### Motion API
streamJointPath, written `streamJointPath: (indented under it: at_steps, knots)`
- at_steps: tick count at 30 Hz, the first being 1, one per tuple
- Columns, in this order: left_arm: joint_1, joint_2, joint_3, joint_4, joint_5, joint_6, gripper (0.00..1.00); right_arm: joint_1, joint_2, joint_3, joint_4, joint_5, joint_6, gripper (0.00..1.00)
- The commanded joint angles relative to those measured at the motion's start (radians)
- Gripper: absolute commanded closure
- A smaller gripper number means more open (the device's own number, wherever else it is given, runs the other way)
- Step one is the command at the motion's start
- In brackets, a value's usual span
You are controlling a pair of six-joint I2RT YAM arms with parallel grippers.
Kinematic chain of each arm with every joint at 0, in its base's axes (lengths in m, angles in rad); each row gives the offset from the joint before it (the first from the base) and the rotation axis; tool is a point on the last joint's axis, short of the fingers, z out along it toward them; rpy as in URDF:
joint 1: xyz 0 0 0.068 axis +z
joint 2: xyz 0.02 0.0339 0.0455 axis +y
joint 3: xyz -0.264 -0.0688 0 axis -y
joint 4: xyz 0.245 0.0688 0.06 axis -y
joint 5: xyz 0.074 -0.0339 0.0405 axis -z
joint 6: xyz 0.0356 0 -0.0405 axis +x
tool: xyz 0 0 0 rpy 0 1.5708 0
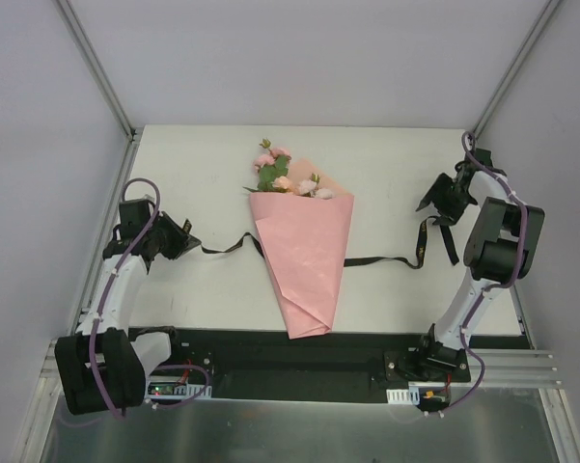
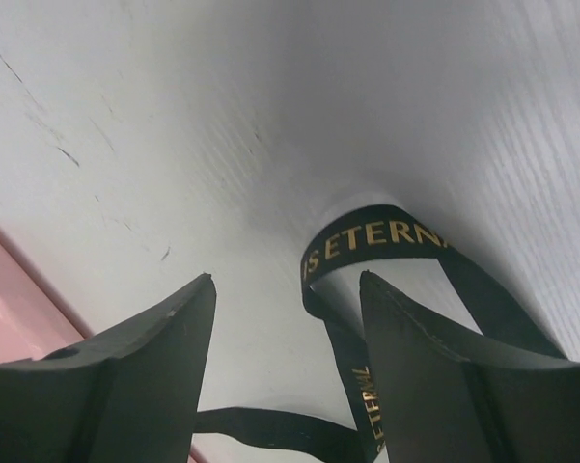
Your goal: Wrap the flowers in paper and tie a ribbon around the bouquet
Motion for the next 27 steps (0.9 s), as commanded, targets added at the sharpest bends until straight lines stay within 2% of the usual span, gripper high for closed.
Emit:
streamJointPath:
  at_steps: [1, 4, 7, 8, 10, 11, 15, 18, 21, 27]
  knots:
    - [-0.01, -0.072, -0.049, -0.027, 0.077, 0.027, 1.0, 0.031, 0.028, 0.076, -0.001, 0.007, 0.013, 0.38]
    - [-0.012, -0.124, -0.038, -0.064, 0.092, 0.035, 1.0, 0.038, 0.057, 0.102, -0.01, 0.033, 0.012, 0.46]
    - [-0.01, -0.187, 0.0, -0.097, 0.076, 0.052, 1.0, 0.04, 0.062, 0.093, 0.011, 0.047, -0.01, 0.69]
    - [-0.013, -0.201, 0.014, -0.106, 0.069, 0.064, 1.0, 0.04, 0.056, 0.086, 0.019, 0.058, -0.016, 0.83]
    - [-0.013, -0.225, 0.078, -0.169, 0.042, 0.084, 1.0, 0.04, 0.029, 0.072, 0.024, 0.091, -0.033, 0.96]
    - [-0.012, -0.233, 0.101, -0.188, 0.027, 0.102, 1.0, 0.04, 0.014, 0.067, 0.022, 0.097, -0.043, 0.99]
    - [-0.013, -0.28, 0.161, -0.217, 0.003, 0.119, 1.0, 0.043, -0.162, 0.003, 0.042, 0.049, -0.056, 0.99]
    - [-0.021, -0.264, 0.145, -0.208, 0.086, 0.142, 1.0, 0.069, -0.282, -0.068, 0.063, 0.009, -0.043, 1.0]
    - [-0.022, -0.225, 0.113, -0.206, 0.169, 0.176, 1.0, 0.149, -0.411, -0.115, 0.074, -0.048, -0.053, 1.0]
    - [-0.025, -0.3, 0.063, -0.203, 0.135, 0.15, 1.0, 0.464, -0.604, -0.201, 0.206, -0.06, -0.031, 0.99]
